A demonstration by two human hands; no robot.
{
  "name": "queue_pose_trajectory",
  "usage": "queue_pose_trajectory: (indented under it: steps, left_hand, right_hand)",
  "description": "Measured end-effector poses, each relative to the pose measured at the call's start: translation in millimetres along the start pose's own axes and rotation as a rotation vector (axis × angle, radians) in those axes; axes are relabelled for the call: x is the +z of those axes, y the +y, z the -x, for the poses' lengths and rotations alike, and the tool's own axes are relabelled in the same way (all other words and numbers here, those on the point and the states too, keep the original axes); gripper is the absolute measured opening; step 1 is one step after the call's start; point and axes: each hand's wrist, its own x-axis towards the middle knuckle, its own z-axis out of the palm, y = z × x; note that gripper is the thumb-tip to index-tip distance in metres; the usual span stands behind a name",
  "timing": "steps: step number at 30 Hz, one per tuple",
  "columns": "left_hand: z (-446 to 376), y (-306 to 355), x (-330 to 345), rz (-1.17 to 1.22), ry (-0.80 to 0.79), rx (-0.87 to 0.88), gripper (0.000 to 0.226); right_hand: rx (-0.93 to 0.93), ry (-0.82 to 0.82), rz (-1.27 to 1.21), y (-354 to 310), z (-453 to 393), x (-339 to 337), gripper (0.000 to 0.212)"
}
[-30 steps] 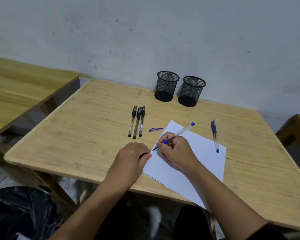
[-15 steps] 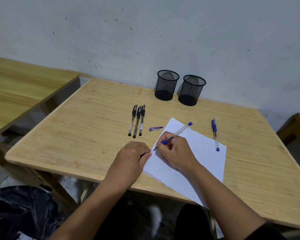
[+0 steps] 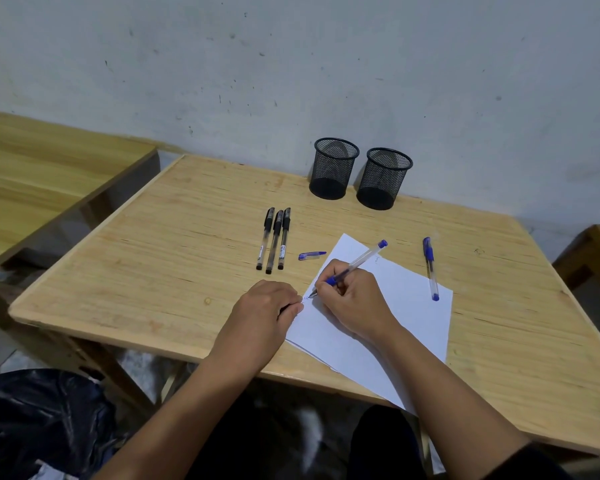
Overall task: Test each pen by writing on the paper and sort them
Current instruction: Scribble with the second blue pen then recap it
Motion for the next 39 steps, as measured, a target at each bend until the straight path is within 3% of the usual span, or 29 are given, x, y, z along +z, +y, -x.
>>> queue_pose_trajectory:
  steps: [10, 13, 19, 24, 27, 39]
  left_hand:
    - [0, -3, 2, -0.013, -0.010, 0.006, 0.013]
    - [-2, -4, 2, -0.002, -0.020, -0.011, 0.013]
    - [-37, 1, 0, 0.017, 0.051, -0.061, 0.020]
    - [-79, -7, 8, -0.177, -0.116, -0.132, 0.031]
    - [-79, -20, 12, -0.252, -0.190, -0.155, 0.021]
    - [-87, 14, 0, 0.005, 0.038, -0.029, 0.014]
  right_hand:
    - [-0.005, 0.014, -0.037, -1, 1, 0, 0.012]
    - [0.043, 0.104, -0.102, 1, -1, -2, 0.013]
    - [0.166, 0.277, -0.524, 3, -6, -10, 0.024]
    - [0.196, 0.343, -0.457, -4, -1, -21, 0.013]
    - [0.236, 0.305, -0.582, -8, 5, -20, 0.017]
    - [0.085, 0.328, -0.514, -23, -5, -48, 0.016]
